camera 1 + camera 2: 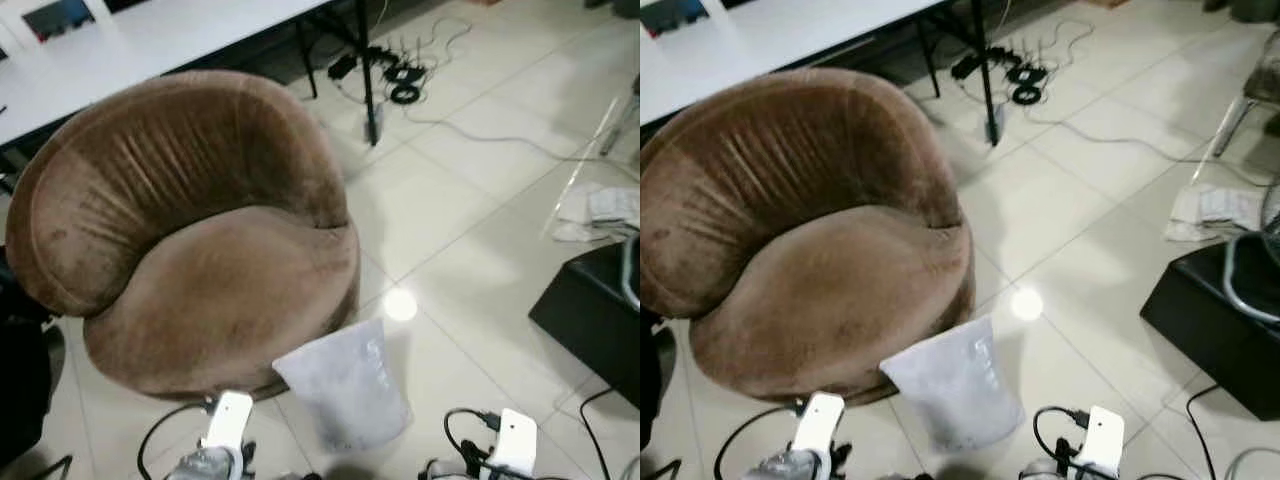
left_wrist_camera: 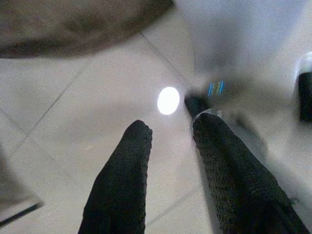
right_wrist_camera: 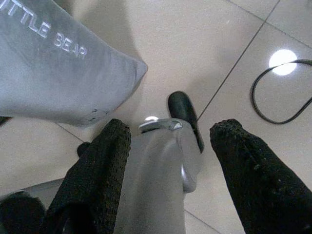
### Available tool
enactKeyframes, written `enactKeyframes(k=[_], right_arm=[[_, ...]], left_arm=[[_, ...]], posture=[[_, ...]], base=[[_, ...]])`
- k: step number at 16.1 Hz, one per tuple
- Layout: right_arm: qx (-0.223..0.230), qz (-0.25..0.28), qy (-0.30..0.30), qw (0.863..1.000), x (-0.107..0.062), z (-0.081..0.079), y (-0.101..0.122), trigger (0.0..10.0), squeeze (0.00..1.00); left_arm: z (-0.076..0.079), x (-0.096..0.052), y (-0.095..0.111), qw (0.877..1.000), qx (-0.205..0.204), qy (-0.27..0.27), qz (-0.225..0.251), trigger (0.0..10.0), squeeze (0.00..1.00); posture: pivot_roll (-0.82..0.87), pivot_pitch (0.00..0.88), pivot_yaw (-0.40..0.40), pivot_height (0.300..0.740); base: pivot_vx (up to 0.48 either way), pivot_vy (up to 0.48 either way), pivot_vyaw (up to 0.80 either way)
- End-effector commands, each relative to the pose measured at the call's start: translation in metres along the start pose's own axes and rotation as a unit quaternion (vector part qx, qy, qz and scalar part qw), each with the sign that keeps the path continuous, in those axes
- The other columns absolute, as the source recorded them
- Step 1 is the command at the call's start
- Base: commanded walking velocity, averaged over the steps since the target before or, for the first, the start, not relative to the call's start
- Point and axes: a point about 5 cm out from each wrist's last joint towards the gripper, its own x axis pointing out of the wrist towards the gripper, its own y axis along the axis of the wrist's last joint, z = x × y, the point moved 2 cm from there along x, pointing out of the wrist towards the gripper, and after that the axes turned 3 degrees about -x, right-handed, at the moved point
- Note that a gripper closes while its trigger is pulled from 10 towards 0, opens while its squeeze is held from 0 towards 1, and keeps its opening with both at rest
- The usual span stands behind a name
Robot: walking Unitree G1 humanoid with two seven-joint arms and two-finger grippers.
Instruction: Move the pillow to the sofa from floor
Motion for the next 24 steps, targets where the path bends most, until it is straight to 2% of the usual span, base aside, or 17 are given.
enactKeyframes(k=[1, 2, 3, 4, 5, 8, 12, 13, 14, 15, 16, 17, 18, 19, 20, 22, 24], right_arm=[[-0.023, 0.032, 0.0, 0.999, 0.001, -0.007, 0.01, 10.0, 0.0], [-0.037, 0.063, -0.008, 0.997, 0.001, -0.006, 0.025, 10.0, 0.0], [-0.05, 0.119, -0.028, 0.991, 0.001, -0.003, 0.053, 10.0, 0.0], [-0.052, 0.15, -0.018, 0.987, 0.001, -0.005, 0.07, 10.0, 0.0], [-0.072, 0.205, 0.002, 0.976, -0.003, -0.015, 0.097, 10.0, 0.0], [-0.149, 0.264, 0.054, 0.951, -0.01, -0.051, 0.112, 10.0, 0.0], [-0.192, 0.306, 0.046, 0.931, -0.017, -0.06, 0.125, 10.0, 0.0], [-0.164, 0.323, 0.082, 0.928, -0.022, -0.063, 0.127, 10.0, 0.0], [-0.144, 0.325, 0.076, 0.932, -0.022, -0.057, 0.125, 10.0, 0.0], [-0.118, 0.308, 0.057, 0.942, -0.019, -0.049, 0.119, 10.0, 0.0], [-0.076, 0.29, 0.071, 0.951, -0.017, -0.045, 0.112, 10.0, 0.0], [-0.022, 0.292, 0.058, 0.954, -0.018, -0.036, 0.11, 10.0, 0.0], [-0.01, 0.294, 0.051, 0.954, -0.019, -0.034, 0.111, 10.0, 0.0], [-0.045, 0.339, 0.063, 0.938, -0.029, -0.038, 0.125, 10.0, 0.0], [-0.047, 0.346, 0.068, 0.935, -0.031, -0.039, 0.129, 10.0, 0.0], [-0.088, 0.355, 0.087, 0.927, -0.032, -0.044, 0.137, 10.0, 0.0], [-0.083, 0.354, 0.096, 0.926, -0.031, -0.045, 0.142, 10.0, 0.0]], left_arm=[[-0.018, -0.002, 0.03, 0.997, -0.035, 0.023, 0.061, 10.0, 0.0], [-0.022, -0.003, 0.043, 0.995, -0.055, 0.023, 0.086, 10.0, 0.0], [-0.023, -0.005, 0.063, 0.991, -0.044, 0.017, 0.126, 10.0, 0.0], [-0.018, -0.007, 0.073, 0.989, -0.024, 0.002, 0.148, 10.0, 0.0], [-0.007, -0.009, 0.087, 0.984, -0.002, -0.028, 0.178, 10.0, 0.0], [0.013, -0.014, 0.091, 0.971, 0.032, -0.072, 0.227, 10.0, 0.0], [0.024, -0.02, 0.094, 0.962, 0.064, -0.081, 0.254, 10.0, 0.0], [0.029, -0.023, 0.097, 0.958, 0.062, -0.097, 0.262, 10.0, 0.0], [0.033, -0.027, 0.1, 0.953, 0.068, -0.103, 0.278, 10.0, 0.0], [0.035, -0.029, 0.103, 0.951, 0.062, -0.102, 0.286, 10.0, 0.0], [0.039, -0.031, 0.108, 0.946, 0.064, -0.112, 0.297, 10.0, 0.0], [0.044, -0.041, 0.121, 0.932, 0.102, -0.104, 0.331, 10.0, 0.0], [0.045, -0.043, 0.124, 0.929, 0.112, -0.1, 0.339, 10.0, 0.0], [0.027, -0.052, 0.129, 0.924, 0.077, -0.086, 0.365, 10.0, 0.0], [0.023, -0.055, 0.13, 0.923, 0.066, -0.083, 0.37, 10.0, 0.0], [0.025, -0.06, 0.129, 0.918, 0.067, -0.092, 0.379, 10.0, 0.0], [0.029, -0.063, 0.132, 0.916, 0.075, -0.085, 0.386, 10.0, 0.0]], posture=[[-0.17, 0.167, 0.221, 0.74], [-0.17, 0.167, 0.221, 0.74], [-0.17, 0.167, 0.212, 0.74], [-0.17, 0.168, 0.209, 0.74], [-0.16, 0.17, 0.202, 0.74], [-0.15, 0.18, 0.194, 0.74], [-0.16, 0.182, 0.172, 0.74], [-0.17, 0.183, 0.164, 0.74], [-0.17, 0.185, 0.162, 0.74], [-0.16, 0.185, 0.167, 0.74], [-0.16, 0.18, 0.176, 0.74], [-0.16, 0.18, 0.176, 0.74], [-0.16, 0.18, 0.176, 0.74], [-0.17, 0.141, 0.155, 0.74], [-0.17, 0.141, 0.155, 0.74], [-0.17, 0.108, 0.123, 0.74], [-0.17, 0.076, 0.103, 0.74]], base=[[0.0, 0.0, 0.0], [0.0, 0.0, 0.0], [0.0, 0.0, 0.0], [0.0, 0.0, 0.0], [0.0, 0.0, 0.0], [0.0, 0.0, 0.0], [0.0, 0.0, 0.0], [0.0, 0.0, 0.0], [0.0, 0.0, 0.0], [0.0, 0.0, 0.0], [0.0, 0.0, 0.0], [0.0, 0.0, 0.0], [0.0, 0.0, 0.0], [0.0, 0.0, 0.0], [0.0, 0.0, 0.0], [0.0, 0.0, 0.0], [0.0, 0.0, 0.0]])
